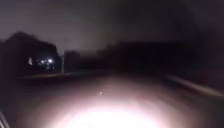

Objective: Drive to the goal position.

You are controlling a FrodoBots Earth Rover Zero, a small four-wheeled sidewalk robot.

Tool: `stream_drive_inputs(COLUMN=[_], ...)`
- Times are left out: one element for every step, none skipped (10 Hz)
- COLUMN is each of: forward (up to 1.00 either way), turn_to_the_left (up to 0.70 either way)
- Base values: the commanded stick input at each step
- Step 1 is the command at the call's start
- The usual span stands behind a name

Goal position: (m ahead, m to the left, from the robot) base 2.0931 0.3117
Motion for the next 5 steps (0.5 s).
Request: stream_drive_inputs(forward=[0.70,0.70,0.70,0.70,0.70], turn_to_the_left=[0.00,0.00,0.00,0.00,0.00])
